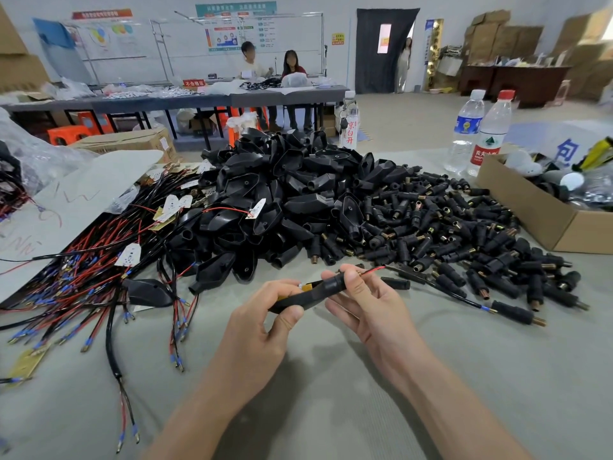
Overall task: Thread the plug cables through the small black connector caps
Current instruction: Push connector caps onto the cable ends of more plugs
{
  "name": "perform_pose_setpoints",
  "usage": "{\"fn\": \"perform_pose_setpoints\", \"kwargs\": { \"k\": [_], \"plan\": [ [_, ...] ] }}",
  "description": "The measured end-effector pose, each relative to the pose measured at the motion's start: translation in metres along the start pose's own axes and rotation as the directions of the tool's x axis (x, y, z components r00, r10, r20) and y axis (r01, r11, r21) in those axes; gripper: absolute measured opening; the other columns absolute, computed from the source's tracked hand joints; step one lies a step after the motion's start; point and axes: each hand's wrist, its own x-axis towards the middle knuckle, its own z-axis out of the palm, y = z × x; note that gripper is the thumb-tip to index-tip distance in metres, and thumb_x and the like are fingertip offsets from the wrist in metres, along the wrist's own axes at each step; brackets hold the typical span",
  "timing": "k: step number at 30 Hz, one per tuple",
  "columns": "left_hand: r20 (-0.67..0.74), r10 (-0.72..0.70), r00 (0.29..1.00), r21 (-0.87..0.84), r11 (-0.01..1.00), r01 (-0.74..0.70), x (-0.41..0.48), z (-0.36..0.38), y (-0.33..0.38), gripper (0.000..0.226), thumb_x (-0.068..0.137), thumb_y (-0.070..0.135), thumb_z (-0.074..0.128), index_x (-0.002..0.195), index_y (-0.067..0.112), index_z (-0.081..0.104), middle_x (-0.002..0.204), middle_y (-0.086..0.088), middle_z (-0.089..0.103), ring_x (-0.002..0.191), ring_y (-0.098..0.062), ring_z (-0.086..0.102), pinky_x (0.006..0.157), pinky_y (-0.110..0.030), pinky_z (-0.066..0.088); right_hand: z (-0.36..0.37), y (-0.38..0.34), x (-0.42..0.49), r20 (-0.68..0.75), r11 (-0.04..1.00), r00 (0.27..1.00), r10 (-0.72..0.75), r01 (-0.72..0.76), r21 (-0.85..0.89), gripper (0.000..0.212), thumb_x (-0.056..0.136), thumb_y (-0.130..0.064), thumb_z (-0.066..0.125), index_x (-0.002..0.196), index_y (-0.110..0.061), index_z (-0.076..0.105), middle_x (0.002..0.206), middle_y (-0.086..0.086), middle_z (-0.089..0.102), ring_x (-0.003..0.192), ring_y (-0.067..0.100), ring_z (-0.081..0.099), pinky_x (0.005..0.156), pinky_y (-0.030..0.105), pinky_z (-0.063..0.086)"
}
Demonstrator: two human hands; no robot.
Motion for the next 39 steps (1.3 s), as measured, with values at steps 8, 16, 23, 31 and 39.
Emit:
{"fn": "perform_pose_setpoints", "kwargs": {
  "k": [8, 16, 23, 31, 39],
  "plan": [
    [-0.005, 0.045, 0.999, 0.04, 0.998, -0.045, 0.0, 0.0, 0.001, 0.03, 0.093, 0.019, 0.062, 0.102, 0.047, 0.062, 0.121, 0.029, 0.062, 0.111, 0.003, 0.061, 0.09, -0.005, 0.038, 0.004, 0.001, -0.002, 0.03, 0.996, 0.998, 0.053, -0.055, 0.071, 0.042, 0.087, -0.035, 0.064, 0.12, -0.01, 0.058, 0.115, 0.009, 0.074, 0.106, 0.025, 0.072, 0.077, 0.028, 0.059],
    [0.081, 0.077, 0.994, 0.13, 0.988, -0.088, 0.001, 0.004, -0.004, 0.022, 0.095, 0.014, 0.066, 0.112, 0.027, 0.068, 0.133, 0.019, 0.054, 0.124, 0.0, 0.054, 0.103, -0.011, 0.036, 0.006, 0.006, 0.001, 0.1, 0.966, 0.979, 0.175, -0.19, 0.176, 0.046, 0.091, -0.038, 0.057, 0.128, -0.01, 0.056, 0.115, 0.017, 0.072, 0.105, 0.037, 0.071, 0.074, 0.036, 0.061],
    [0.051, -0.075, 0.996, 0.07, 0.995, 0.071, 0.002, -0.006, -0.001, 0.023, 0.096, 0.054, 0.045, 0.117, 0.05, 0.054, 0.109, 0.033, 0.06, 0.106, 0.005, 0.058, 0.077, -0.01, 0.042, 0.001, 0.007, 0.007, 0.031, 0.969, 0.988, 0.149, -0.152, 0.196, 0.029, 0.1, -0.029, 0.051, 0.117, -0.005, 0.056, 0.116, 0.018, 0.072, 0.103, 0.031, 0.072, 0.074, 0.035, 0.062],
    [0.066, -0.174, 0.983, 0.014, 0.985, 0.174, 0.003, -0.004, -0.008, 0.016, 0.099, 0.039, 0.054, 0.109, 0.05, 0.058, 0.097, 0.034, 0.065, 0.087, 0.002, 0.064, 0.07, -0.007, 0.045, 0.003, 0.006, 0.007, 0.07, 0.995, 0.994, 0.083, -0.086, 0.043, 0.022, 0.104, -0.025, 0.043, 0.108, -0.008, 0.057, 0.117, 0.008, 0.073, 0.101, 0.027, 0.073, 0.081, 0.035, 0.061],
    [0.145, -0.165, 0.976, 0.066, 0.985, 0.157, 0.002, -0.007, -0.01, 0.04, 0.099, 0.025, 0.06, 0.113, 0.062, 0.054, 0.097, 0.031, 0.062, 0.078, 0.004, 0.062, 0.071, -0.007, 0.043, 0.002, 0.009, 0.006, 0.113, 0.996, 0.99, 0.084, -0.084, -0.008, 0.017, 0.104, -0.023, 0.044, 0.103, -0.012, 0.057, 0.118, 0.009, 0.073, 0.103, 0.029, 0.072, 0.086, 0.039, 0.06]
  ]
}}
